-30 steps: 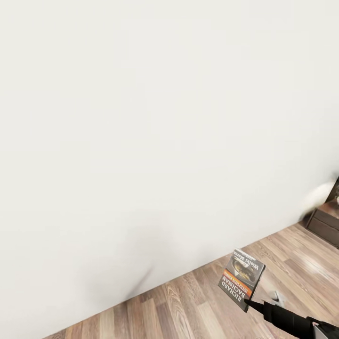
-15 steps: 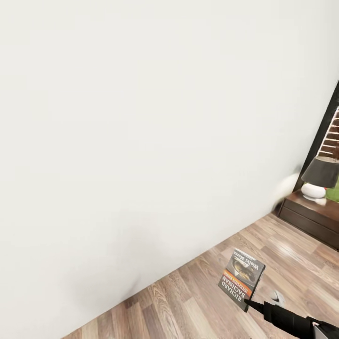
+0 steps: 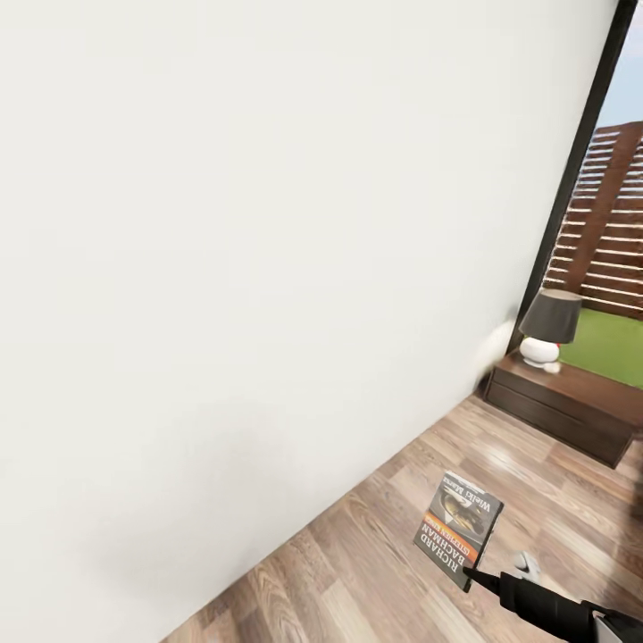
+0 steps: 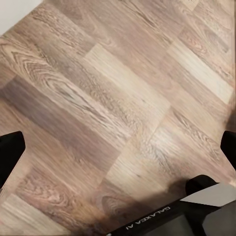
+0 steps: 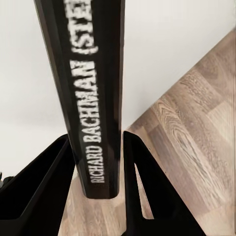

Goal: In the bedroom, move the book from the bed onto either nightstand, and place the two sandals side by side next to the bed.

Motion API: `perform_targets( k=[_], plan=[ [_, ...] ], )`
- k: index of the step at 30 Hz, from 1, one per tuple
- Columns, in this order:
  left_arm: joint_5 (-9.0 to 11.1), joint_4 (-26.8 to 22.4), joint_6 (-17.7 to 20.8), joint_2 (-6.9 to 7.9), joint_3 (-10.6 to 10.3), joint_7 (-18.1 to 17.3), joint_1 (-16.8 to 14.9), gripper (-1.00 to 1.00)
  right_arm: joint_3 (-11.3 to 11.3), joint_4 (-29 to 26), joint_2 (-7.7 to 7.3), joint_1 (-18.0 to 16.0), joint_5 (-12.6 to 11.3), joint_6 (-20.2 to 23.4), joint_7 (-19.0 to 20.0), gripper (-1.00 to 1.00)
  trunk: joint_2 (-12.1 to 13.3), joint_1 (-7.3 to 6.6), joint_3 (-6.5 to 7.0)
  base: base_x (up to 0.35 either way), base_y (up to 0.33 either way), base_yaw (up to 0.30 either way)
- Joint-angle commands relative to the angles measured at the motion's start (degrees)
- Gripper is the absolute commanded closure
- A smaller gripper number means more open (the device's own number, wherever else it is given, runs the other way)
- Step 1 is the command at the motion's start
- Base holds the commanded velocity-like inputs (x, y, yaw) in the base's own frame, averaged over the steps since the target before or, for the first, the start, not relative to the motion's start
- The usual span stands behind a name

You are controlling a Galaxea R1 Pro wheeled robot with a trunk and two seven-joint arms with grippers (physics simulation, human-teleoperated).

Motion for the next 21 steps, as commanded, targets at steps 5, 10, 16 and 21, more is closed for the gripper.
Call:
perform_targets(
  k=[5,10,16,21],
  plan=[
    [0.5,0.0,-0.2,0.03,-0.5,-0.1,0.0,-1.00,0.2,0.0,-0.02,-0.1,-0.7,0.6,0.1,1.00,0.0,0.04,-0.07,0.331,0.000,-0.283],
    [0.5,0.0,-0.2,0.02,-0.5,-0.1,0.0,-1.00,0.2,0.0,-0.02,-0.1,-0.7,0.6,0.1,1.00,0.0,0.04,-0.07,0.332,0.000,-0.282],
    [0.5,0.0,-0.2,0.01,-0.5,-0.1,0.0,-1.00,0.2,0.0,-0.02,-0.1,-0.7,0.6,0.1,1.00,0.0,0.04,-0.07,0.332,0.000,-0.283],
    [0.5,0.0,-0.2,0.01,-0.5,-0.1,0.0,-1.00,0.2,0.0,-0.02,-0.1,-0.7,0.6,0.1,1.00,0.0,0.04,-0.07,0.332,0.000,-0.282]
  ],
)
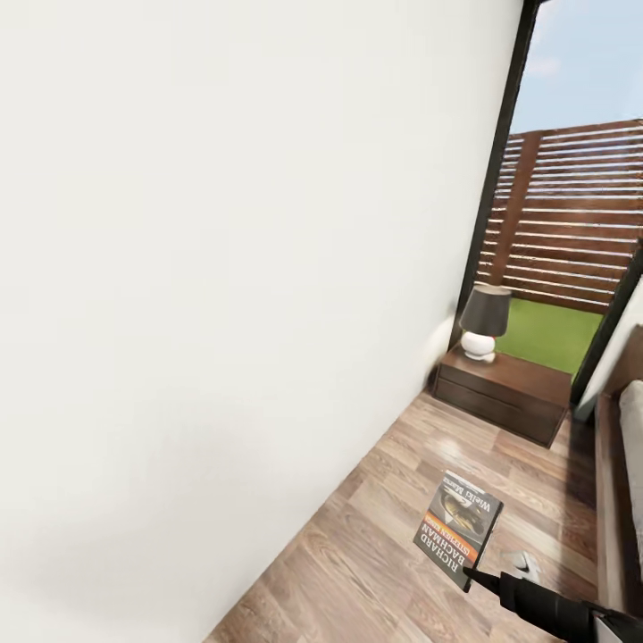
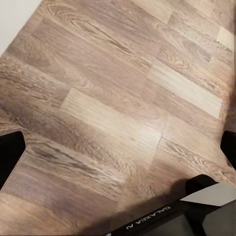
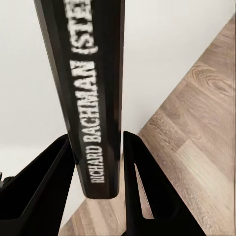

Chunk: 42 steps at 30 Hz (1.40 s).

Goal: In the bedroom, move the book from the bed onto either nightstand, and place the two sandals side by side next to the bed.

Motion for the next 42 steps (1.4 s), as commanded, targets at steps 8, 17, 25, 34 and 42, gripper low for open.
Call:
perform_targets(
  k=[8,17,25,34,42],
  plan=[
    [0.6,0.0,-0.2,0.04,-0.5,-0.1,0.0,-1.00,0.2,0.0,-0.02,-0.1,-0.7,0.6,0.2,1.00,0.0,0.04,-0.07,0.332,0.000,-0.282],
    [0.6,0.0,-0.2,0.04,-0.5,-0.1,0.0,-1.00,0.2,0.0,-0.02,-0.1,-0.7,0.6,0.2,1.00,0.0,0.04,-0.07,0.332,0.000,-0.283],
    [0.6,0.0,-0.2,0.04,-0.5,-0.1,0.0,-1.00,0.2,0.0,-0.02,-0.1,-0.7,0.6,0.2,1.00,0.0,0.04,-0.07,0.330,0.000,-0.283],
    [0.6,0.0,-0.2,0.04,-0.5,-0.1,0.0,-1.00,0.2,0.0,-0.02,-0.1,-0.7,0.6,0.2,1.00,0.0,0.04,-0.07,0.131,0.000,-0.282],
    [0.6,0.0,-0.2,0.04,-0.5,-0.1,0.0,-1.00,0.2,0.0,-0.02,-0.1,-0.7,0.6,0.3,1.00,0.0,0.04,-0.07,0.002,0.000,-0.283]
  ],
)
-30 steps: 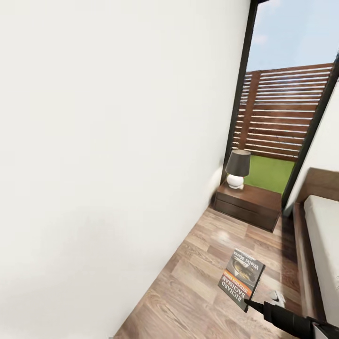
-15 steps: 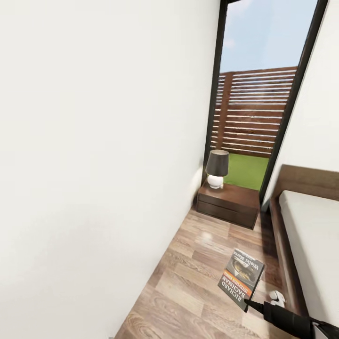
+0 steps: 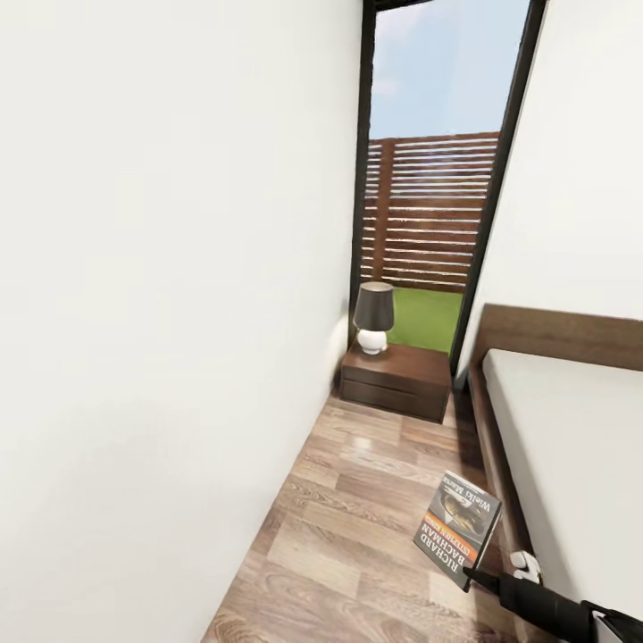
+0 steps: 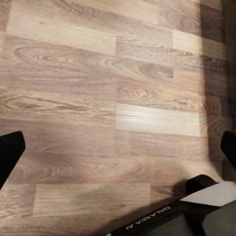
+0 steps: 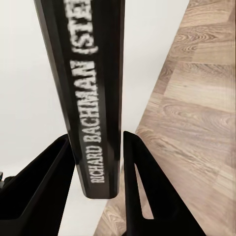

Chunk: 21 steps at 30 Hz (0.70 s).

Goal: In the bedroom, move the book from the bed onto either nightstand, and place the two sandals side by side next to the bed.

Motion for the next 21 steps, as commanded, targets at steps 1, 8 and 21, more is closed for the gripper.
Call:
perform_targets(
  k=[1,8,21],
  plan=[
    [0.5,0.0,-0.2,0.04,-0.5,-0.1,0.0,-1.00,0.2,0.0,-0.03,-0.1,-0.7,0.6,0.1,1.00,-0.1,0.01,-0.07,0.000,0.000,-0.283],
    [0.5,0.0,-0.2,0.04,-0.5,-0.1,0.0,-1.00,0.2,0.0,-0.03,-0.1,-0.7,0.6,0.1,1.00,-0.1,0.01,-0.07,0.000,0.000,-0.282],
    [0.5,0.0,-0.2,0.04,-0.5,-0.1,0.0,-1.00,0.2,0.0,-0.03,-0.1,-0.7,0.6,0.0,1.00,-0.1,0.01,-0.07,0.296,0.000,-0.282]
  ],
)
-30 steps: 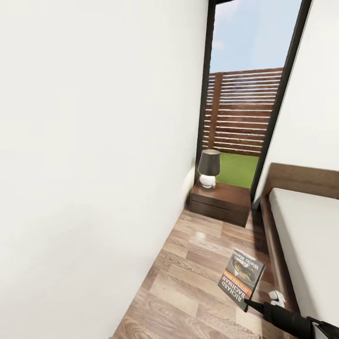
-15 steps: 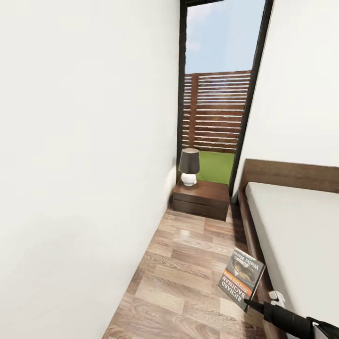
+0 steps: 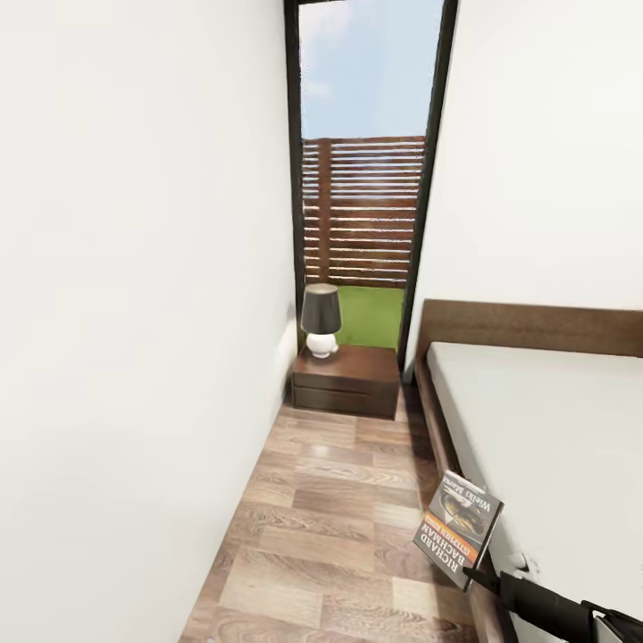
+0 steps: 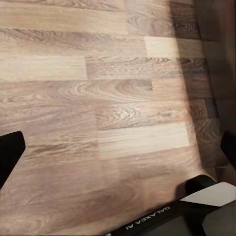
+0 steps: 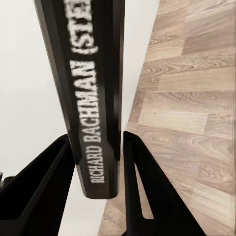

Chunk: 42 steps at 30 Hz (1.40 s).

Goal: In the bedroom, move the book from the bed onto either nightstand, and place the two sandals side by side next to the bed.

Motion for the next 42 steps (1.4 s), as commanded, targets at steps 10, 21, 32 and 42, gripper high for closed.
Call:
perform_targets(
  k=[10,21,32,42],
  plan=[
    [0.5,0.0,-0.2,0.04,-0.5,-0.1,0.0,-1.00,0.2,0.0,-0.03,-0.1,-0.7,0.6,0.0,1.00,0.0,0.04,-0.07,0.299,0.000,-0.282],
    [0.5,0.0,-0.3,0.04,-0.4,-0.1,0.0,-1.00,0.2,0.0,-0.03,-0.1,-0.7,0.6,0.0,1.00,0.0,0.04,-0.07,0.146,0.000,-0.281],
    [0.5,0.0,-0.3,0.04,-0.5,-0.1,0.0,-1.00,0.2,0.0,-0.03,-0.1,-0.7,0.6,0.0,1.00,0.0,0.04,-0.07,0.002,0.000,-0.049],
    [0.5,0.0,-0.3,0.04,-0.5,-0.1,0.0,-1.00,0.2,0.0,-0.03,-0.1,-0.7,0.6,-0.1,1.00,0.0,0.04,-0.07,0.215,0.027,0.000]
  ],
)
